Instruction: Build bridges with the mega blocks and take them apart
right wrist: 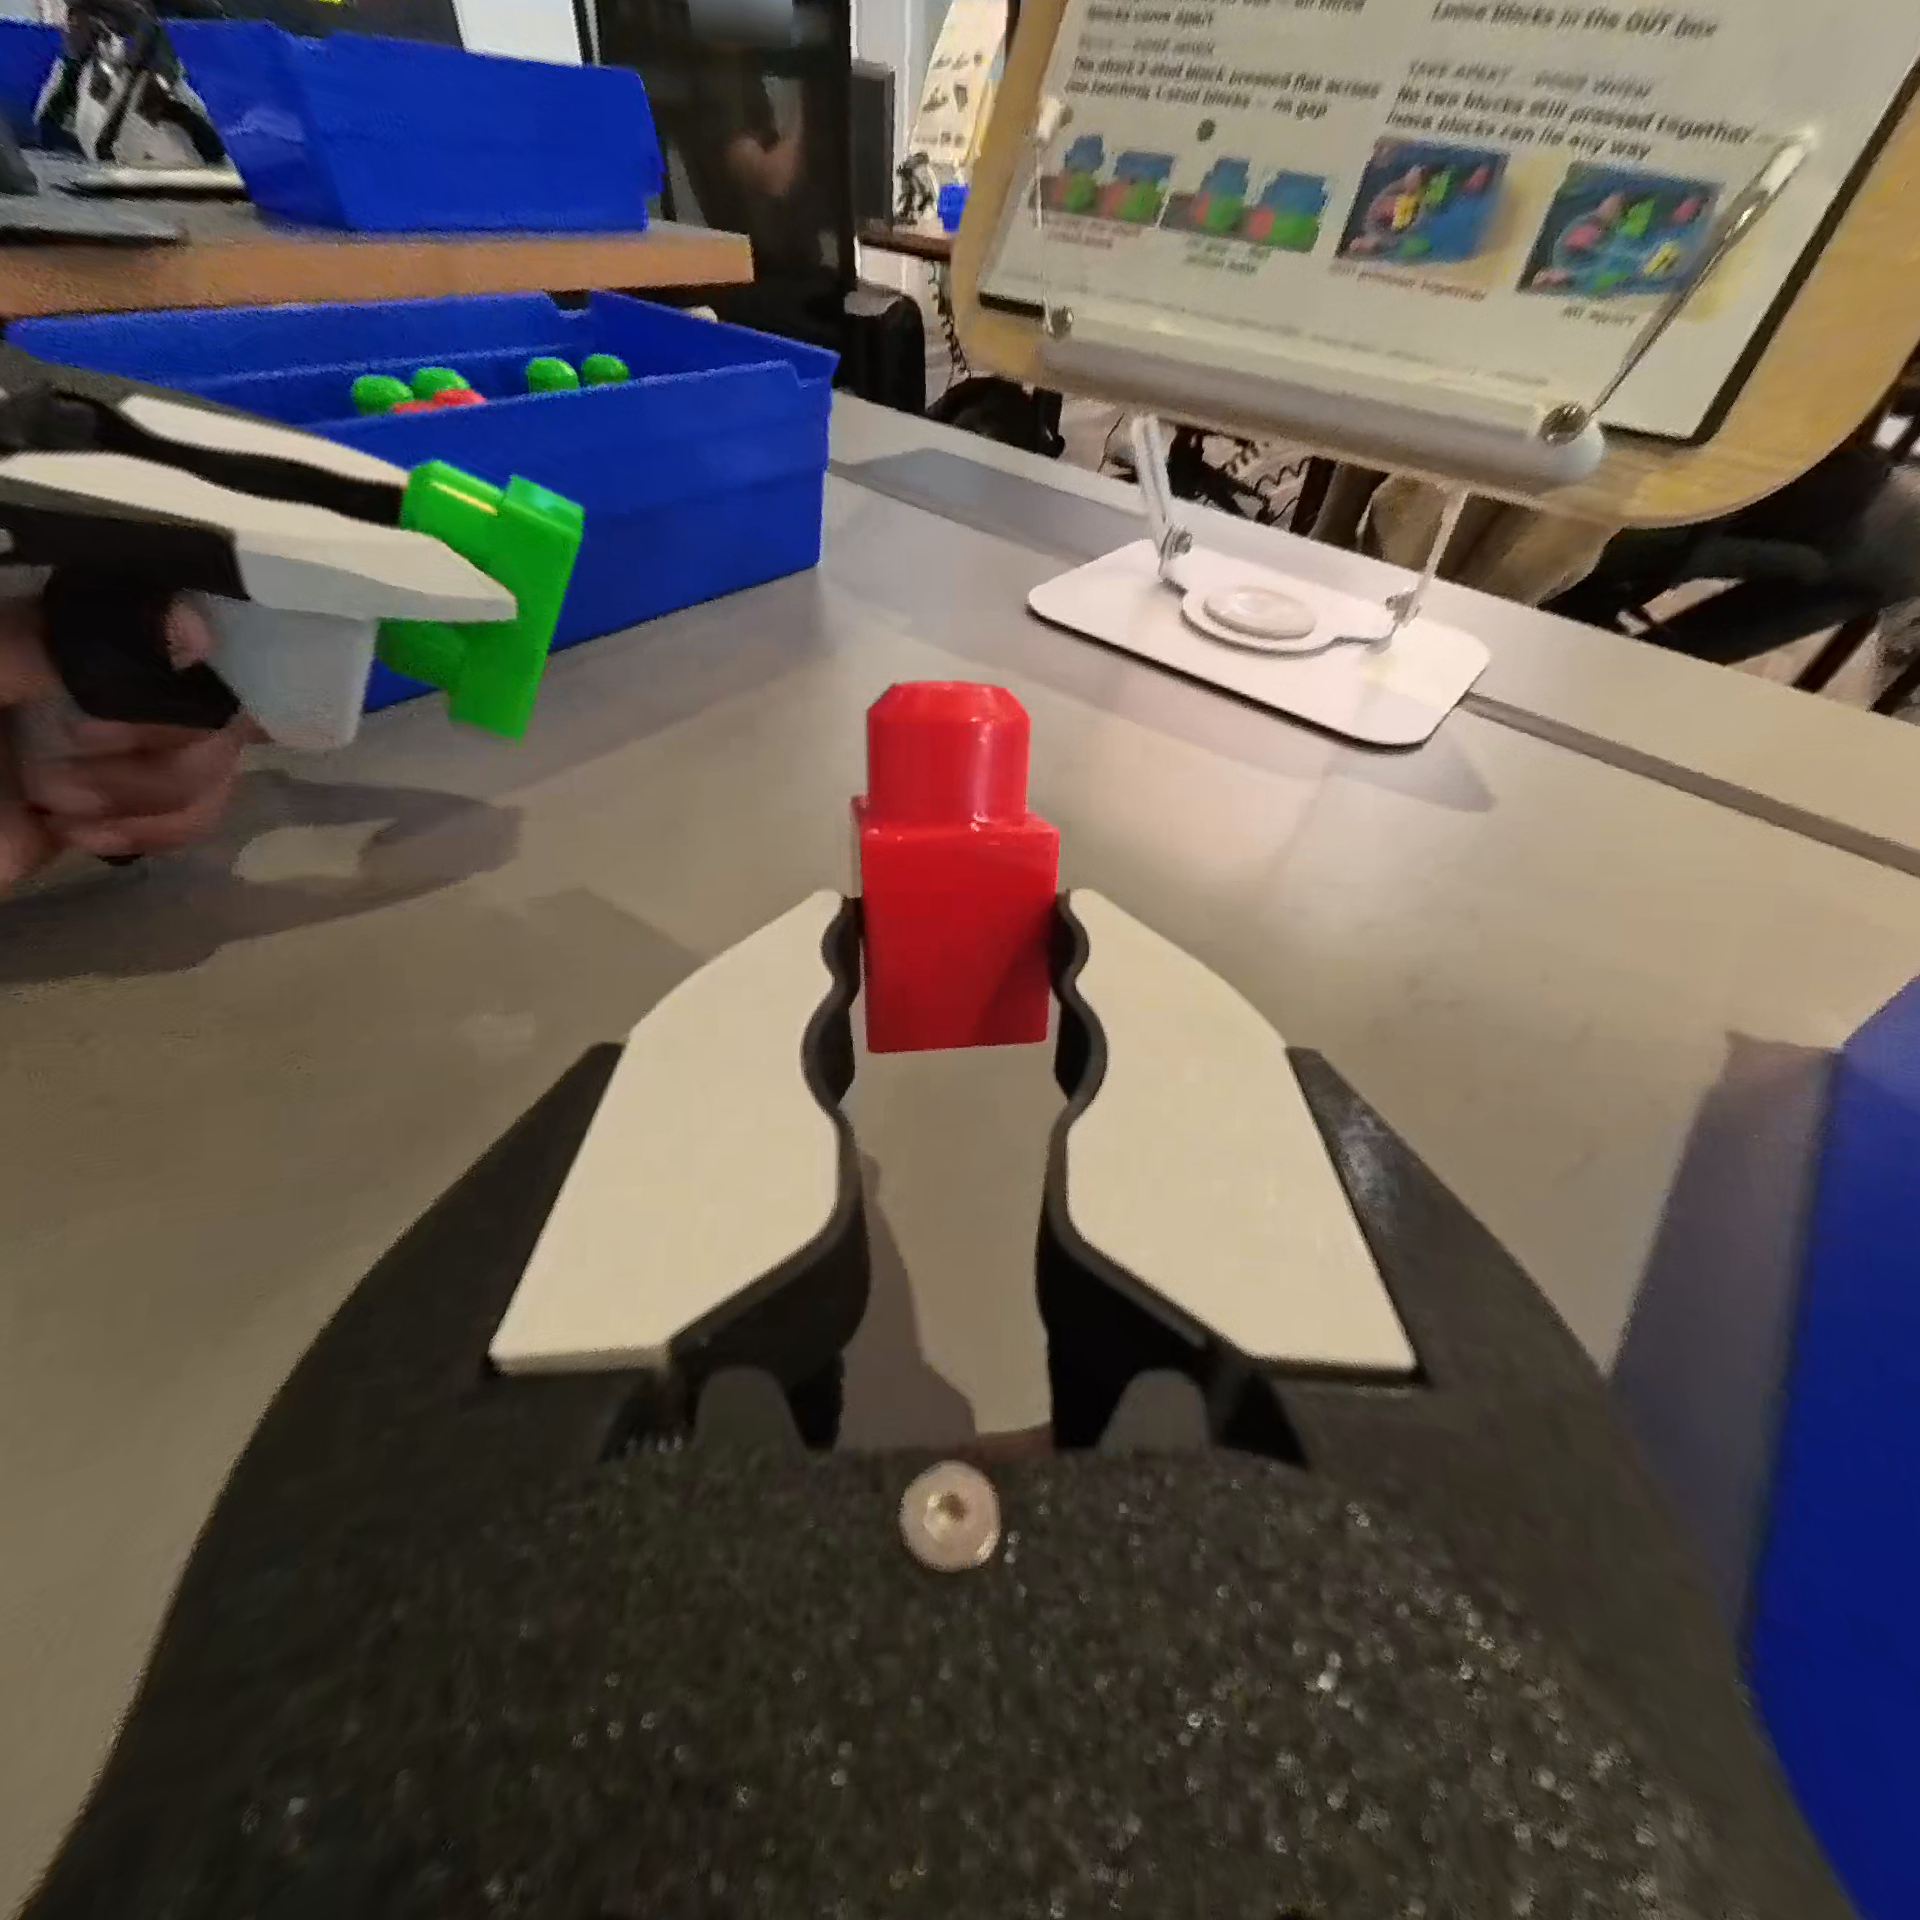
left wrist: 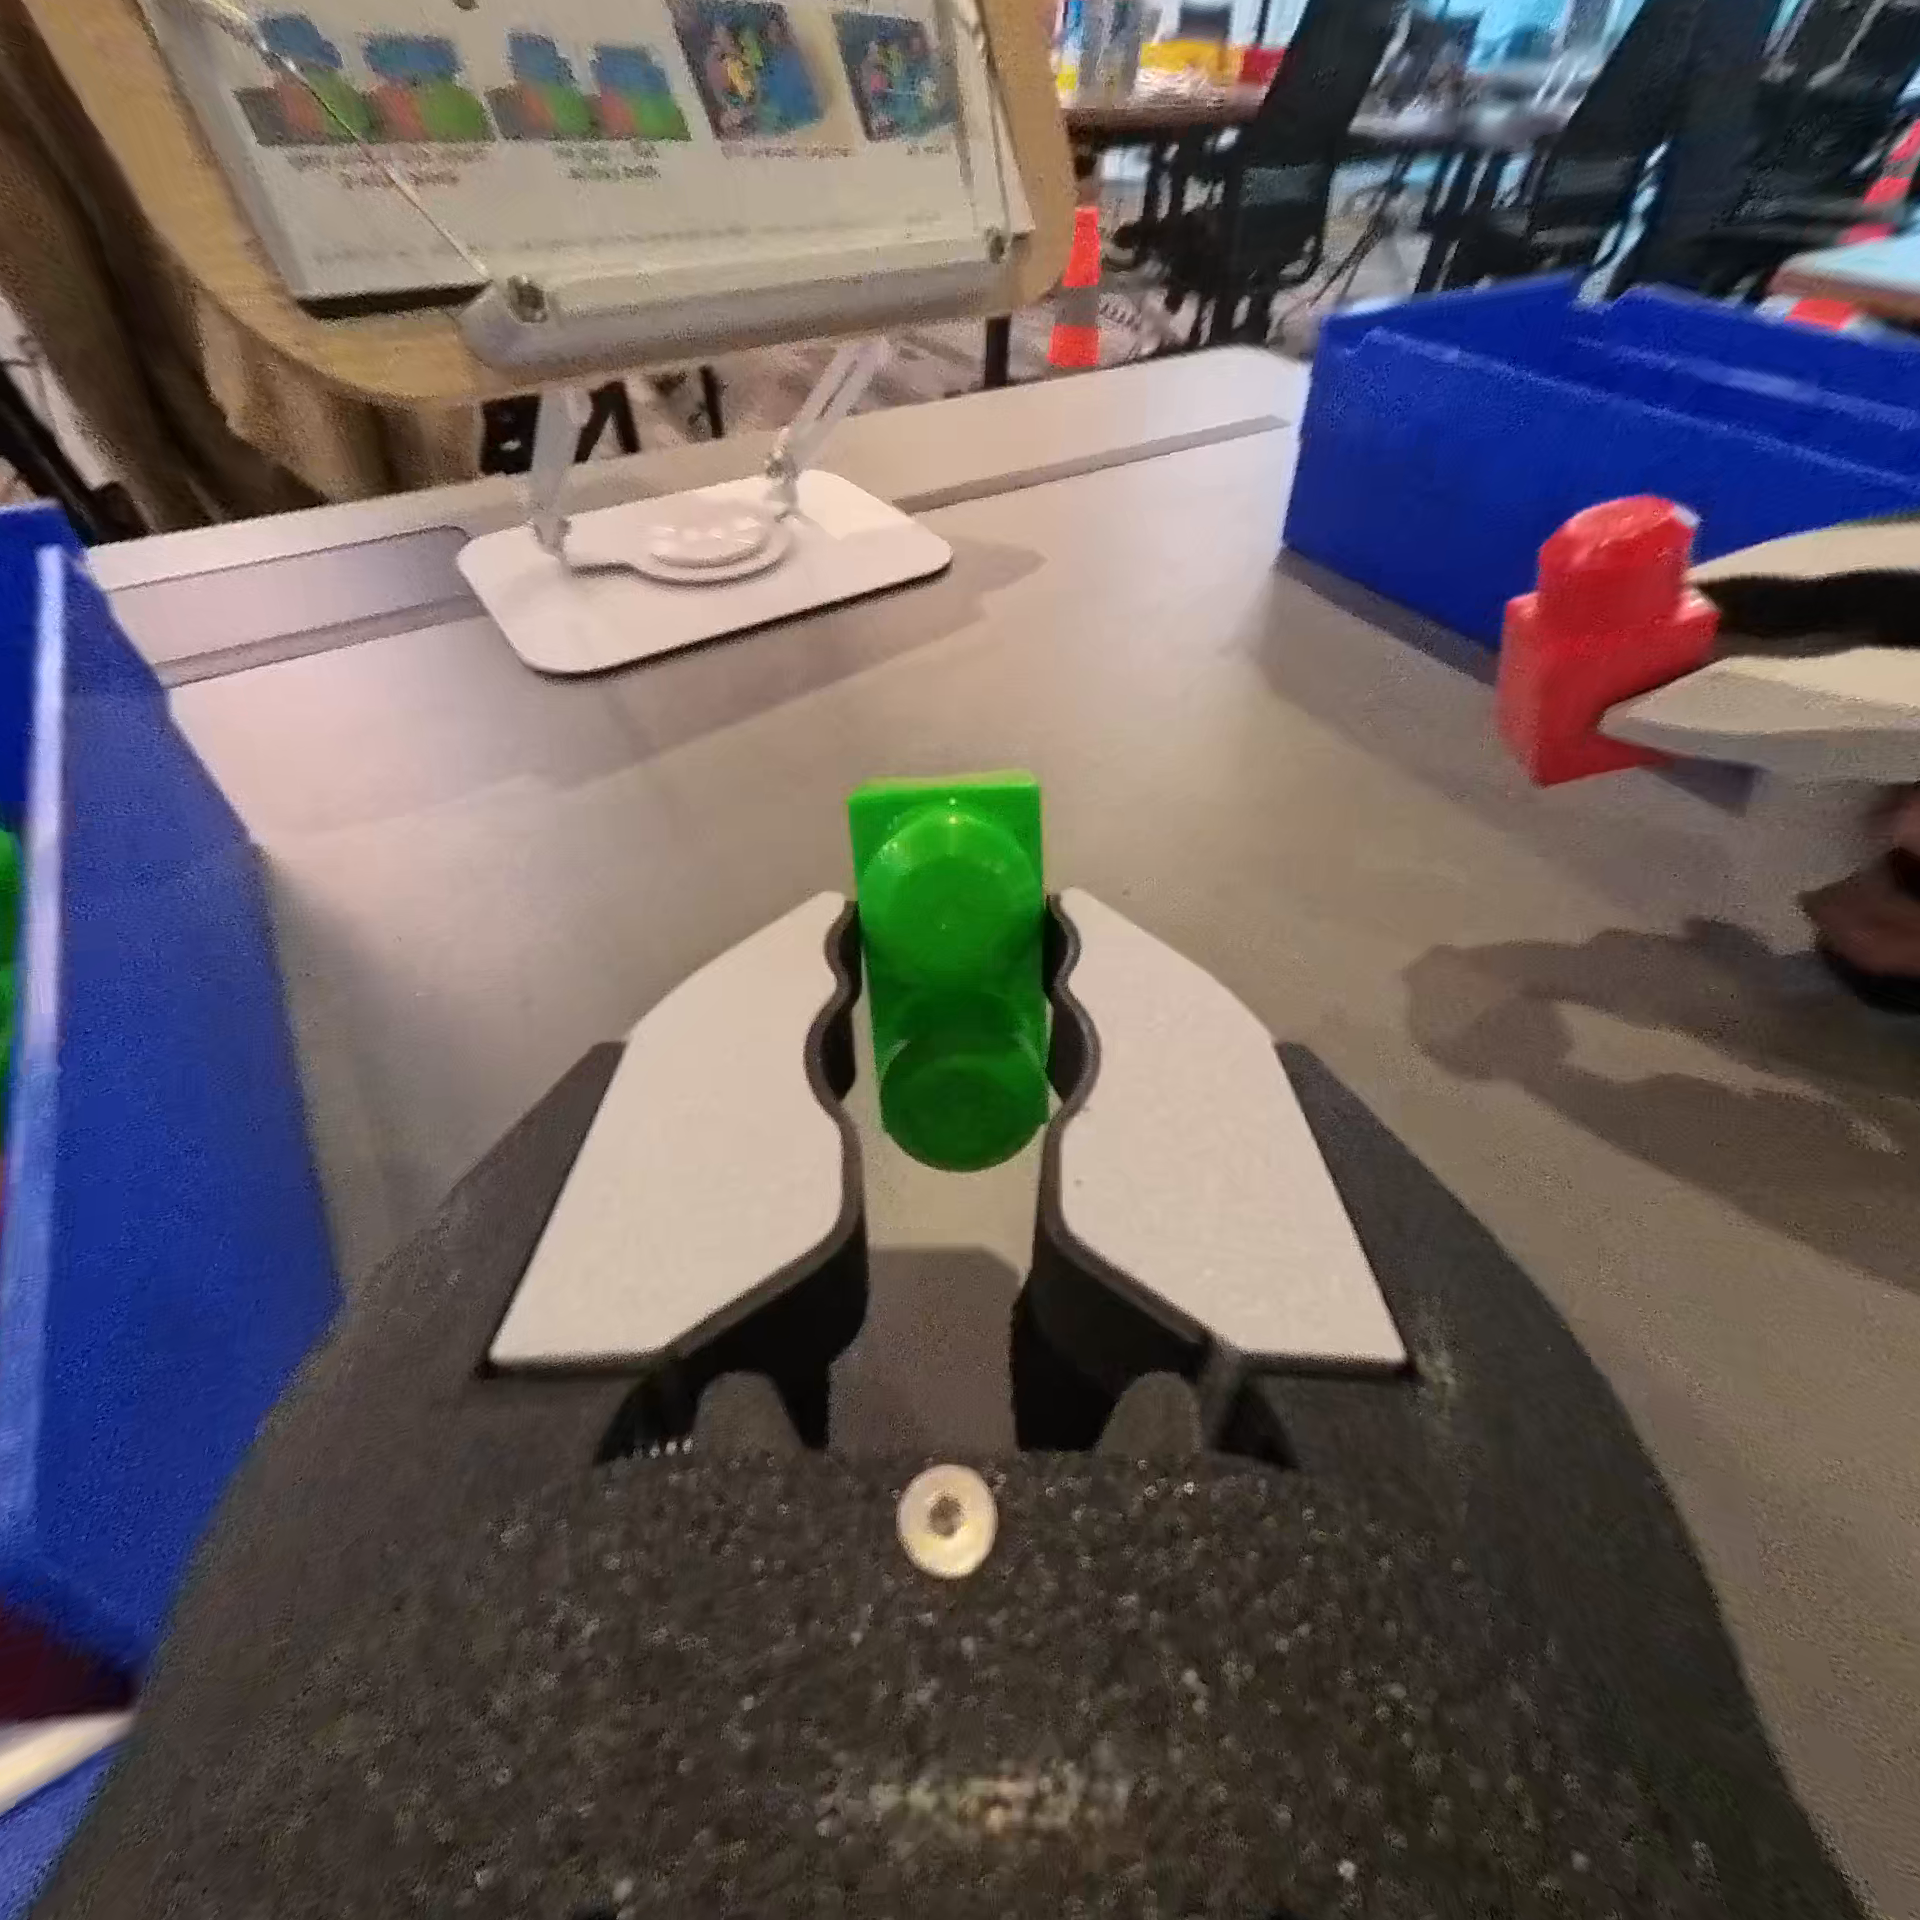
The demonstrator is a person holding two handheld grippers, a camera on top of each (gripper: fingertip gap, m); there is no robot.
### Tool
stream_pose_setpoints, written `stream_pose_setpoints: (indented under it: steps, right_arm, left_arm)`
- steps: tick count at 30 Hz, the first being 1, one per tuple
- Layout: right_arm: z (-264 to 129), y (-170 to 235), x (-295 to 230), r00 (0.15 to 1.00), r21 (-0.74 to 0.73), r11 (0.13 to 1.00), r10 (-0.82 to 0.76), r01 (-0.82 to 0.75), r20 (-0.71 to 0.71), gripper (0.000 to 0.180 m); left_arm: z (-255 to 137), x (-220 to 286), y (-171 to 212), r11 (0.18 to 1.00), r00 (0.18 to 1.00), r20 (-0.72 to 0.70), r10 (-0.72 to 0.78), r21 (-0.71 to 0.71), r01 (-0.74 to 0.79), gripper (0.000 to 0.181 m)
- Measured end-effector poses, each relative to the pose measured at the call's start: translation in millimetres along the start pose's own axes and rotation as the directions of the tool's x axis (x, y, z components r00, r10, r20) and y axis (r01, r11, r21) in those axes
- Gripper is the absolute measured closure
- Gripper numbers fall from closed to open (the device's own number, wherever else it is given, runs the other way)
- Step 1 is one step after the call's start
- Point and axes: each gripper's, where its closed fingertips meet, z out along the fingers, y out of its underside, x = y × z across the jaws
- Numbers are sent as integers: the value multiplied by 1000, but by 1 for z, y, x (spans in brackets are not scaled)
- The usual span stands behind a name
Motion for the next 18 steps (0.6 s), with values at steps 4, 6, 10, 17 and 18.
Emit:
stream_pose_setpoints:
  steps: [4,6,10,17,18]
  right_arm:
    - [4,4,2,1000,-24,1000,-6,6,-4,145]
    - [0,-3,3,1000,2,1000,-7,7,-13,145]
    - [-43,-64,37,994,18,1000,-10,12,-110,145]
    - [-78,-36,225,899,-515,789,103,-334,-425,145]
    - [-67,-12,233,901,-595,699,173,-396,-397,144]
  left_arm:
    - [2,7,4,999,999,-37,-37,3,37,148]
    - [4,14,8,999,996,-76,-51,-19,50,148]
    - [3,13,6,1000,999,-47,0,-9,0,148]
    - [5,21,8,999,995,-97,-27,-20,25,148]
    - [6,22,8,999,993,-110,-41,-25,39,148]
